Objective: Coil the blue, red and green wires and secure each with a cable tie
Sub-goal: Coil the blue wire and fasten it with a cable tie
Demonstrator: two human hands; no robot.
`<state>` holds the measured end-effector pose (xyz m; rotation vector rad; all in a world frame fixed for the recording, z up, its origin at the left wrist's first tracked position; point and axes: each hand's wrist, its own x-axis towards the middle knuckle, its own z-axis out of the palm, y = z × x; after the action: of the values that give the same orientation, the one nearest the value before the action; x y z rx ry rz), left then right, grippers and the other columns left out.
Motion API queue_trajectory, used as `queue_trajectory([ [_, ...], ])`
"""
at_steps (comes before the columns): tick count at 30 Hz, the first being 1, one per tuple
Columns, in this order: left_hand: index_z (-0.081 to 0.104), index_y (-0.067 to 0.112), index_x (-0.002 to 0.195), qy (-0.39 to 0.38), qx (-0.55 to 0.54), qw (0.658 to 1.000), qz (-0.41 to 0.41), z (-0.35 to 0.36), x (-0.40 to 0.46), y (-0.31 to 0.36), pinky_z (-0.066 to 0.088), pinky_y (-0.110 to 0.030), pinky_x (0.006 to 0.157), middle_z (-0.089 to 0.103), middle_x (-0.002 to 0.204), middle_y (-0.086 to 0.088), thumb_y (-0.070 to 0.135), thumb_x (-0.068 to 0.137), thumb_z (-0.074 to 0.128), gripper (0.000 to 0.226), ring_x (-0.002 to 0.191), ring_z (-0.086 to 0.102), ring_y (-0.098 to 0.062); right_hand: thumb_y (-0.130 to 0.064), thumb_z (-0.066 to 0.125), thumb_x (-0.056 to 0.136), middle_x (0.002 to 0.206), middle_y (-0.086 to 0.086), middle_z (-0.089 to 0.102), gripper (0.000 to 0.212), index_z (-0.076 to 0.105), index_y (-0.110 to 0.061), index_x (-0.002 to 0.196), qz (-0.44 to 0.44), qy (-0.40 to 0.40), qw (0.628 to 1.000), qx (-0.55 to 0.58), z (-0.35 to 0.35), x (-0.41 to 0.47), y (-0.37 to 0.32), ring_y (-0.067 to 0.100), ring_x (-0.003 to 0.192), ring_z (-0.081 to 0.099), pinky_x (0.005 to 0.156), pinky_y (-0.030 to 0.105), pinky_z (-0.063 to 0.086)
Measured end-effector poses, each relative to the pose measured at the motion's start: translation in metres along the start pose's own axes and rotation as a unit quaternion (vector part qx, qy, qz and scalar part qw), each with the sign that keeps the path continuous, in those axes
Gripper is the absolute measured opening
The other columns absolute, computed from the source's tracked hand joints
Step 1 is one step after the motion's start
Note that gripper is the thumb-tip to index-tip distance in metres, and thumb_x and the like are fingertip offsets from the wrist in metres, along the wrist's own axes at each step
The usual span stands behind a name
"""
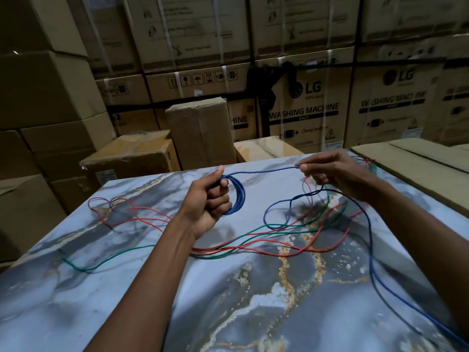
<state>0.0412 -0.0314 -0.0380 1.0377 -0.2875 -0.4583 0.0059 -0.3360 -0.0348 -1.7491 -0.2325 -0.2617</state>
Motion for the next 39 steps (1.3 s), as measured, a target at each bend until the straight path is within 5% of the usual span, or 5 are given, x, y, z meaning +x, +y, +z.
queue_trajectory([
  [6,0.056,0.007,0.085,-0.046,-0.041,0.998,0.004,0.006,0.005,-0.004,0.028,-0.019,0.043,0.025,0.049,0.008,0.038,0.106,0.036,0.042,0.037,0.023,-0.004,-0.005,0.069,0.079,0.071,0.002,0.068,0.014,0.077,-0.014,0.072,-0.268,0.051,0.831,-0.484,0.048,0.002,-0.014,0.019,0.06,0.061,0.057,0.024,0.045],
  [14,0.056,0.008,0.096,-0.005,-0.072,0.995,0.068,0.007,0.009,-0.007,0.034,-0.023,0.056,0.041,0.063,0.004,0.027,0.109,0.031,0.034,0.049,0.033,-0.007,-0.012,0.052,0.082,0.096,0.005,0.063,0.031,0.077,-0.017,0.101,-0.208,-0.099,0.735,-0.637,0.112,-0.026,-0.04,0.032,0.083,0.063,0.066,0.038,0.052],
  [27,0.058,0.008,0.099,0.116,-0.161,0.96,0.198,-0.005,0.013,0.007,0.038,-0.021,0.058,0.066,0.071,0.0,0.018,0.109,0.031,0.03,0.047,0.04,-0.006,-0.002,0.068,0.091,0.082,0.007,0.078,0.034,0.072,-0.01,0.124,0.049,-0.015,0.983,-0.177,0.114,-0.028,-0.033,0.011,0.055,0.069,0.053,0.021,0.054],
  [33,0.057,0.007,0.097,0.155,-0.186,0.939,0.245,-0.014,0.016,0.013,0.039,-0.018,0.053,0.065,0.063,0.002,0.019,0.11,0.03,0.033,0.043,0.039,-0.004,-0.009,0.066,0.097,0.086,0.009,0.078,0.031,0.072,-0.015,0.127,-0.034,-0.028,0.968,-0.247,0.106,-0.019,-0.022,0.016,0.072,0.074,0.075,0.034,0.063],
  [39,0.057,0.004,0.102,0.167,-0.074,0.949,0.256,-0.005,0.019,-0.004,0.041,-0.021,0.055,0.067,0.064,-0.001,0.019,0.11,0.03,0.032,0.049,0.046,-0.007,-0.019,0.055,0.096,0.11,0.01,0.068,0.038,0.069,-0.024,0.131,-0.142,-0.032,0.811,-0.567,0.127,-0.025,-0.019,0.033,0.09,0.065,0.07,0.034,0.047],
])
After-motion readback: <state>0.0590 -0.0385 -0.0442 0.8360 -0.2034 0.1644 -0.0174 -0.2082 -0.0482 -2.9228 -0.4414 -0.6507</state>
